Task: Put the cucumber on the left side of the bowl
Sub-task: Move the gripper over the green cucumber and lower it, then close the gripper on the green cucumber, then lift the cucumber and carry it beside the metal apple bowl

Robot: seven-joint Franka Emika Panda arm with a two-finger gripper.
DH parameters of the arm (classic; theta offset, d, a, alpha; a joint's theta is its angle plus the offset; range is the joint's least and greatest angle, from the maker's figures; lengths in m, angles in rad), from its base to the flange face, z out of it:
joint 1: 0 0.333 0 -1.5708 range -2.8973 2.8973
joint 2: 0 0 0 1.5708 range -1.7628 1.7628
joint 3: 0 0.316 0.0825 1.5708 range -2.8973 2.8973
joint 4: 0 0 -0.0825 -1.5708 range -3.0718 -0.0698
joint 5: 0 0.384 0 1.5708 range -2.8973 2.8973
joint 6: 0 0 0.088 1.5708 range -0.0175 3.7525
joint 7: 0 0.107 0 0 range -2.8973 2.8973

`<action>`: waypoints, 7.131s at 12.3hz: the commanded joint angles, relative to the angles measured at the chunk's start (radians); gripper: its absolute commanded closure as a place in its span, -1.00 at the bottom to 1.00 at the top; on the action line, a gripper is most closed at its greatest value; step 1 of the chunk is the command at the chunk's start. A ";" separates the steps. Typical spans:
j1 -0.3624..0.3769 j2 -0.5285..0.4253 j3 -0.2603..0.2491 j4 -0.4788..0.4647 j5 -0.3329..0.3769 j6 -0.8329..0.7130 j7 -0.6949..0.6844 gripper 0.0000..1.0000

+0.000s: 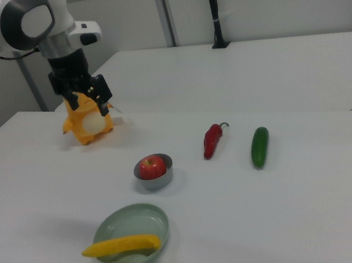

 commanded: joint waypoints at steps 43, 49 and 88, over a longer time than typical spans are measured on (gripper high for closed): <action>-0.323 0.858 -0.017 0.316 -0.020 1.077 -0.307 0.04; -0.322 0.791 -0.016 0.285 -0.063 1.075 -0.306 0.81; -0.027 0.143 0.175 -0.322 0.029 0.515 -0.165 0.80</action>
